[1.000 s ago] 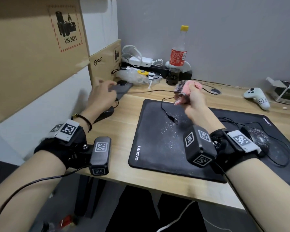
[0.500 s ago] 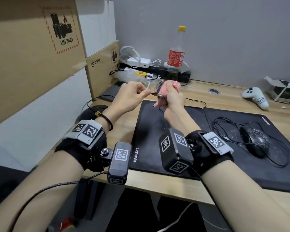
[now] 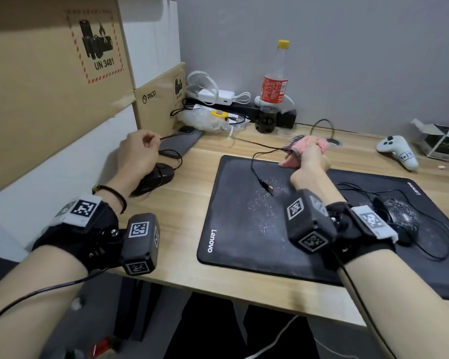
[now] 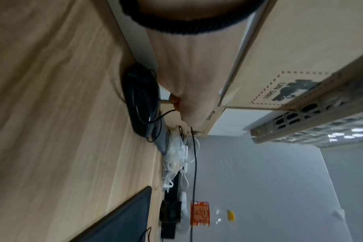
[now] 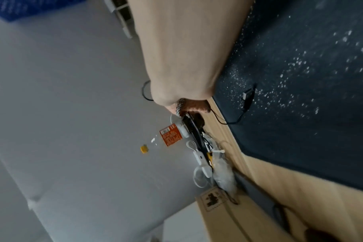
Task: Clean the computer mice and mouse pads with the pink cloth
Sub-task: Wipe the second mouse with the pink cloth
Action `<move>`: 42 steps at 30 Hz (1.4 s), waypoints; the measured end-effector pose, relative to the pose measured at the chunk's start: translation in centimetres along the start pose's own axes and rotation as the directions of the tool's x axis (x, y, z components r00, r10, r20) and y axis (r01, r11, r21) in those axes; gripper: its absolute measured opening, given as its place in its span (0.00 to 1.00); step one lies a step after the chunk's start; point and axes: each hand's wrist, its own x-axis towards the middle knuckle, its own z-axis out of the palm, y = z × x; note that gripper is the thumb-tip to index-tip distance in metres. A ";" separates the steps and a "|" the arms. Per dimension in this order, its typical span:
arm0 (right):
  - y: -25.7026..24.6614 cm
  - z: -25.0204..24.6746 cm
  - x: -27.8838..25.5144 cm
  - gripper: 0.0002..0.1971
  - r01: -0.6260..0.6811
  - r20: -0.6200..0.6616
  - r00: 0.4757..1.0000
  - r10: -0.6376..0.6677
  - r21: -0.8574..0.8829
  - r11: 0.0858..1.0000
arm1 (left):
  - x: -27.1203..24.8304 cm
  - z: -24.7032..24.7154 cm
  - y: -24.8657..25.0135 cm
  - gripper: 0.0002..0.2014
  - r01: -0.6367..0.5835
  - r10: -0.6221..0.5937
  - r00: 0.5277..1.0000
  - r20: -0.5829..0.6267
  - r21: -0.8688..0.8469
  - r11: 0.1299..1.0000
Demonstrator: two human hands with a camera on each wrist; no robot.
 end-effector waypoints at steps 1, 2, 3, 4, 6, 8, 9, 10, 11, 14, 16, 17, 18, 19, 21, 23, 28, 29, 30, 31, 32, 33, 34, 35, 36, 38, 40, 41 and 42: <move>0.5 0.5 -0.4 0.13 -0.004 0.057 0.998 0.004 -0.006 1.000 | -0.2 0.2 0.6 0.12 -0.019 0.019 1.000 0.019 0.035 0.999; 1.1 1.0 -0.8 0.12 -0.006 0.117 0.993 0.007 -0.005 1.000 | -0.3 0.5 1.1 0.14 -0.049 0.046 0.997 0.068 0.050 0.998; 1.7 1.6 -1.1 0.11 -0.009 0.172 0.985 0.009 -0.003 1.000 | -0.5 0.9 1.8 0.17 -0.095 0.089 0.986 0.140 0.034 0.995; 2.2 2.2 -1.5 0.10 -0.011 0.223 0.975 0.011 -0.001 1.000 | -0.8 1.4 2.6 0.20 -0.154 0.152 0.966 0.210 -0.007 0.988; 3.0 3.3 -2.4 0.08 -0.012 0.331 0.944 0.010 0.004 1.000 | -1.5 2.6 4.2 0.23 -0.262 0.281 0.910 0.305 -0.101 0.960; 3.4 4.3 -3.7 0.09 0.007 0.432 0.902 -0.007 0.001 1.000 | -2.5 3.6 5.6 0.20 -0.339 0.370 0.848 0.379 -0.149 0.929; 3.6 4.7 -4.1 0.10 0.021 0.461 0.887 -0.016 -0.006 1.000 | -2.9 4.1 6.2 0.17 -0.359 0.387 0.823 0.416 -0.148 0.921; 3.6 5.1 -4.4 0.10 0.034 0.474 0.880 -0.023 -0.015 0.999 | -3.3 4.5 6.5 0.15 -0.370 0.393 0.808 0.439 -0.140 0.918; 3.5 5.4 -4.5 0.10 0.040 0.479 0.877 -0.030 -0.010 0.999 | -3.6 4.8 6.7 0.13 -0.374 0.393 0.804 0.446 -0.135 0.918; 2.9 5.2 -4.5 0.09 0.047 0.473 0.880 -0.050 0.020 0.999 | -3.4 5.0 6.3 0.13 -0.418 0.410 0.819 0.401 -0.071 0.906; 2.4 4.3 -4.3 0.10 0.050 0.421 0.905 -0.062 0.041 0.998 | -2.8 4.2 5.9 0.15 -0.433 0.410 0.847 0.338 -0.006 0.901; 2.2 3.7 -3.9 0.10 0.050 0.387 0.920 -0.065 0.049 0.998 | -2.5 3.7 5.7 0.15 -0.428 0.404 0.862 0.305 0.013 0.904; 1.9 2.9 -3.5 0.10 0.046 0.351 0.934 -0.061 0.052 0.998 | -2.2 3.1 5.4 0.15 -0.413 0.390 0.878 0.278 0.028 0.910; 1.6 2.2 -3.1 0.10 0.036 0.307 0.950 -0.050 0.050 0.998 | -1.9 2.4 5.0 0.14 -0.384 0.362 0.896 0.259 0.038 0.923; 0.7 0.8 -1.8 0.12 0.015 0.177 0.984 -0.018 0.018 1.000 | -1.3 1.1 3.3 0.14 -0.295 0.275 0.938 0.212 0.066 0.953; -0.3 -0.6 -0.3 0.19 0.001 0.054 0.999 -0.002 0.008 1.000 | -0.9 0.0 1.2 0.13 -0.192 0.176 0.975 0.135 0.114 0.975; -0.3 -1.4 1.3 0.19 -0.004 -0.017 1.000 0.006 0.080 0.997 | -0.8 -0.7 -1.0 0.13 -0.117 0.116 0.993 0.014 0.172 0.978; 0.1 -0.9 1.0 0.17 -0.019 0.012 1.000 0.018 0.089 0.996 | -0.8 -0.5 -0.8 0.13 -0.134 0.134 0.991 0.009 0.195 0.972; 0.5 -0.2 0.6 0.16 -0.044 0.060 0.997 0.039 0.092 0.995 | -0.8 -0.2 -0.3 0.15 -0.159 0.156 0.987 0.027 0.225 0.961; 1.1 0.5 0.2 0.16 -0.057 0.121 0.992 0.046 0.086 0.995 | -0.9 0.1 0.3 0.19 -0.198 0.188 0.980 0.063 0.244 0.950; 1.7 1.1 -0.3 0.15 -0.053 0.188 0.982 0.036 0.086 0.995 | -1.0 0.5 1.1 0.22 -0.248 0.231 0.968 0.101 0.234 0.940; 2.2 1.8 -0.7 0.15 -0.039 0.246 0.969 0.017 0.085 0.996 | -1.1 0.9 2.0 0.25 -0.307 0.282 0.948 0.145 0.192 0.932; 2.7 2.4 -1.3 0.14 -0.034 0.297 0.955 0.009 0.080 0.996 | -1.4 1.4 3.0 0.27 -0.371 0.342 0.919 0.197 0.130 0.920; 3.1 3.0 -2.0 0.13 -0.032 0.342 0.940 0.003 0.079 0.996 | -1.7 2.0 4.0 0.27 -0.428 0.399 0.881 0.254 0.068 0.901; 3.5 3.6 -2.7 0.12 -0.032 0.388 0.922 0.002 0.073 0.997 | -2.0 2.7 4.8 0.25 -0.474 0.446 0.839 0.311 0.016 0.880; 3.9 4.7 -3.9 0.11 -0.009 0.469 0.883 -0.014 0.046 0.999 | -2.8 4.1 6.0 0.22 -0.513 0.480 0.783 0.396 -0.026 0.858; 3.9 5.5 -4.6 0.10 0.009 0.510 0.860 -0.025 0.034 0.999 | -3.1 4.8 6.4 0.18 -0.520 0.481 0.789 0.383 -0.002 0.854; 3.8 5.6 -4.8 0.09 0.018 0.516 0.856 -0.036 0.040 0.999 | -3.1 5.0 6.3 0.14 -0.516 0.482 0.805 0.346 0.006 0.857; 3.6 5.5 -5.0 0.09 0.033 0.511 0.858 -0.049 0.041 0.999 | -2.9 4.9 6.1 0.11 -0.506 0.479 0.821 0.312 0.008 0.862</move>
